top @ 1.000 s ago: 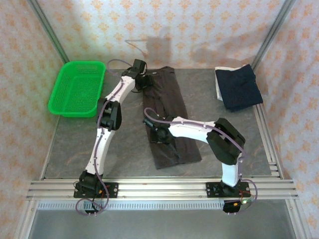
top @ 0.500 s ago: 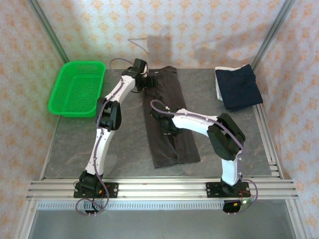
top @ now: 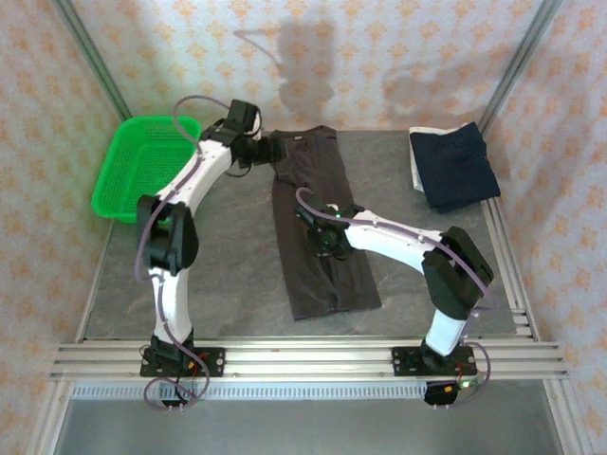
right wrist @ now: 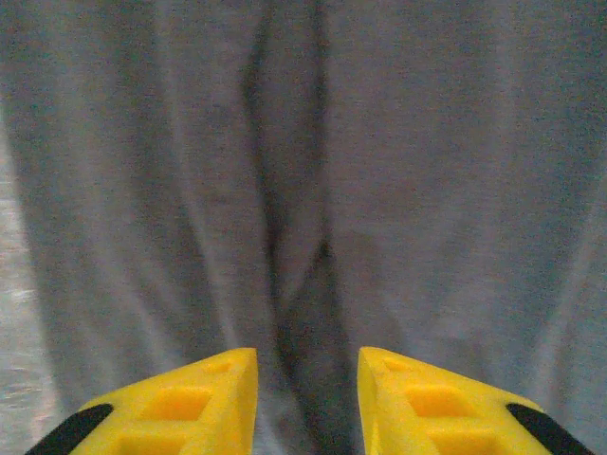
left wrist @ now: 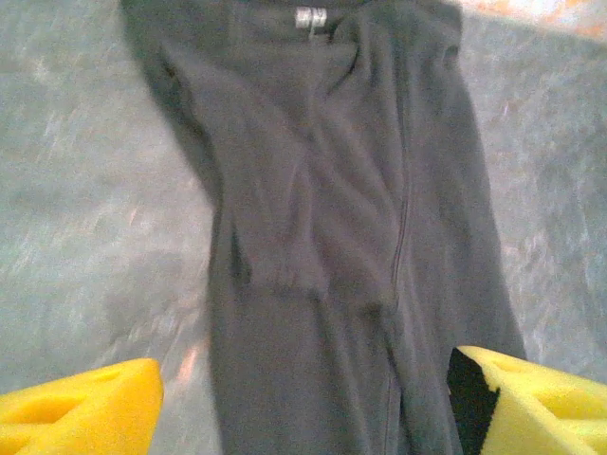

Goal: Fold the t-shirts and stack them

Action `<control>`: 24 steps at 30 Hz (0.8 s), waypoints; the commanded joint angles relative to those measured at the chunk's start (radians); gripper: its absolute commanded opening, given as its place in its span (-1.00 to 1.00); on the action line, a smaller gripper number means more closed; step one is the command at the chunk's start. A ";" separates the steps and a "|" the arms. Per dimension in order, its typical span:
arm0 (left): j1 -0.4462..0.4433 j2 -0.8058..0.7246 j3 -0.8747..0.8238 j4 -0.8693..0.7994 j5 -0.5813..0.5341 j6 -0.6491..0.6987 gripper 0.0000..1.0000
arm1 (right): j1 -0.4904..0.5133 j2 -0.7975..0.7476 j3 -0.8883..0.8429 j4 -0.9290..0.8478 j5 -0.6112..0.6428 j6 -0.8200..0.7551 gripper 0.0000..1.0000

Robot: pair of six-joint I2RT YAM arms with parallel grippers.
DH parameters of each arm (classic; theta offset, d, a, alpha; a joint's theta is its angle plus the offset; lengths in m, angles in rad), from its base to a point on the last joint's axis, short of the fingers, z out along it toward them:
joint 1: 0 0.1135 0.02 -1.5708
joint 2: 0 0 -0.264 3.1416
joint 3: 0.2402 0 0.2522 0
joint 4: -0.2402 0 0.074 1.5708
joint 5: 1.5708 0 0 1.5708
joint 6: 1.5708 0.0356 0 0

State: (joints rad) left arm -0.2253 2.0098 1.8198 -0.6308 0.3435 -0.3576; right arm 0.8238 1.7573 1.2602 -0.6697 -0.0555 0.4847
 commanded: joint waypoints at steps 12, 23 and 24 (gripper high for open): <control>-0.171 -0.704 -1.012 0.238 -0.146 -0.228 0.47 | 0.009 0.038 -0.012 -0.031 0.020 0.034 -1.00; -0.558 -0.728 -1.160 0.262 -0.299 -0.454 0.45 | -0.008 0.062 -0.084 -0.040 0.051 0.036 -0.50; -0.589 -0.732 -1.163 0.266 -0.313 -0.479 0.49 | -0.008 0.020 -0.099 -0.046 0.056 0.033 -0.36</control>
State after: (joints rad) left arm -0.7658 1.2724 0.6735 -0.3897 0.1207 -0.7406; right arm 0.8165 1.8370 1.1748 -0.6353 -0.0517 0.5205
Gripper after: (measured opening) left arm 0.734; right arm 0.291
